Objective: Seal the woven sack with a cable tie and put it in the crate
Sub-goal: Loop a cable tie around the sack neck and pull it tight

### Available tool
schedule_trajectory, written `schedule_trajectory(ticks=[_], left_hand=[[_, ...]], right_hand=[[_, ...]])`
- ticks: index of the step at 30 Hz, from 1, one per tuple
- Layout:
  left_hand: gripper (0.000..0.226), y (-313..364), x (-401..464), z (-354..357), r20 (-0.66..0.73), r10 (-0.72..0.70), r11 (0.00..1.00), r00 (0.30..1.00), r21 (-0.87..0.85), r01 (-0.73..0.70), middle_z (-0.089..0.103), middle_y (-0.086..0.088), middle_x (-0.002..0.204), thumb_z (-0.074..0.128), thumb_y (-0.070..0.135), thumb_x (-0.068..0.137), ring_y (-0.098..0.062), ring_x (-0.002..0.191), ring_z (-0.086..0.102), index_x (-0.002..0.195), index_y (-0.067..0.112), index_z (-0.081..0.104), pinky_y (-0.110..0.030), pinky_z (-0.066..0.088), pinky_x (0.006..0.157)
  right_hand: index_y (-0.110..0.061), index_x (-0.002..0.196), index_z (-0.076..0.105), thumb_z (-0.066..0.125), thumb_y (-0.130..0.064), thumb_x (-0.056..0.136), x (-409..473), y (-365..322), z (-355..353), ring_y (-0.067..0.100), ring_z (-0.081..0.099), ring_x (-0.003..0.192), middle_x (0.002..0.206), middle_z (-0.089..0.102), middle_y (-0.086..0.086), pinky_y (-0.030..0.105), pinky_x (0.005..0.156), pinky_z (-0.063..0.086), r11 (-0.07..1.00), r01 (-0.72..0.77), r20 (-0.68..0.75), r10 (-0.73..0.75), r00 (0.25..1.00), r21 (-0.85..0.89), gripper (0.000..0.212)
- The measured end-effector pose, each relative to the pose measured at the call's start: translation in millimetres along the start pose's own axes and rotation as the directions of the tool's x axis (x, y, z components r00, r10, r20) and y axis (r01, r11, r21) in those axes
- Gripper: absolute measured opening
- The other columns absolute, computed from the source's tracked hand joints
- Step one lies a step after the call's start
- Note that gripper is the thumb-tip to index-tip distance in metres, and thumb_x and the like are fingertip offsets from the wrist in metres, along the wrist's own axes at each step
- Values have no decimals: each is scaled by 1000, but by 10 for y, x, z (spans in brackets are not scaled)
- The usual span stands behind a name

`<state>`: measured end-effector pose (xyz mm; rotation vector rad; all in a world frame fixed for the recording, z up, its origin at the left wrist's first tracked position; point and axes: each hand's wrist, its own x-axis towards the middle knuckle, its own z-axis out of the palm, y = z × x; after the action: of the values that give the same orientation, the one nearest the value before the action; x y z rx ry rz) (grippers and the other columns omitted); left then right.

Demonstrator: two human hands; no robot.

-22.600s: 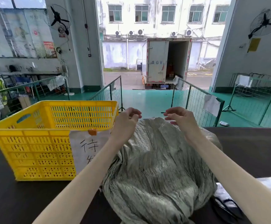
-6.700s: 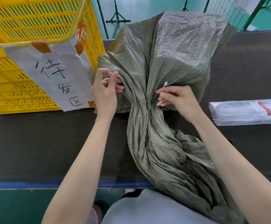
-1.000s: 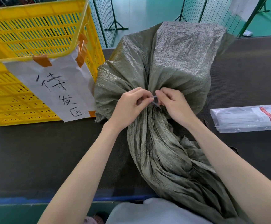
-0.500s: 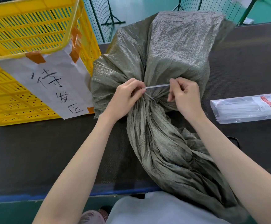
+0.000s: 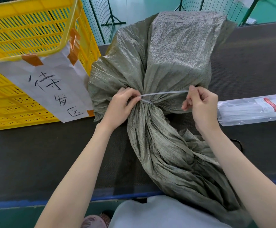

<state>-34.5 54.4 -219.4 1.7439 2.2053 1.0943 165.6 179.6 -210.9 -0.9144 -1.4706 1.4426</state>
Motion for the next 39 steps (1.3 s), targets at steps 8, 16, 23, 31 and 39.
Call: schedule_trajectory(ticks=[8, 16, 23, 31, 39], left_hand=[[9, 312, 6, 160, -13, 125, 992, 992, 1, -125, 63, -2, 87, 57, 10, 93, -14, 83, 48, 91, 4, 63, -16, 36, 77], [9, 528, -62, 375, 2, 176, 984, 984, 37, -176, 64, -7, 87, 56, 8, 92, -25, 80, 53, 90, 2, 62, -24, 38, 75], [11, 753, 18, 693, -22, 99, 995, 995, -9, -99, 63, -9, 88, 55, 12, 93, -28, 81, 56, 93, 2, 60, -34, 42, 74], [14, 665, 52, 749, -107, 68, 997, 992, 52, -63, 63, -7, 91, 52, 16, 95, -26, 84, 52, 95, 5, 61, -35, 44, 74], [16, 422, 190, 591, -188, 91, 914, 978, 406, -7, 64, 7, 85, 48, 27, 92, -21, 83, 53, 91, 20, 63, -31, 22, 73]], right_hand=[[-12, 60, 48, 55, -34, 93, -138, -98, 191, 15, 43, 34, 43, 36, -3, 23, 40, 32, 886, -204, 78, 189, 979, 416, 40], [-16, 53, 41, 44, -24, 100, 43, 158, 209, 14, 42, 52, 46, 44, -9, 27, 59, 36, 999, -34, 7, 34, 999, 31, 48], [-23, 59, 28, 36, -32, 101, 364, 158, 17, 3, 24, 51, 51, 28, -13, 24, 52, 22, 994, -9, 21, 12, 1000, -112, 44], [-9, 61, 44, 44, -25, 100, 251, 243, 25, 4, 35, 55, 59, 37, 4, 17, 56, 31, 992, -18, 132, 34, 991, -123, 43], [-5, 58, 52, 51, -28, 96, 300, 205, 200, 5, 40, 50, 49, 42, 0, 20, 57, 32, 903, 174, 264, -71, 962, -393, 44]])
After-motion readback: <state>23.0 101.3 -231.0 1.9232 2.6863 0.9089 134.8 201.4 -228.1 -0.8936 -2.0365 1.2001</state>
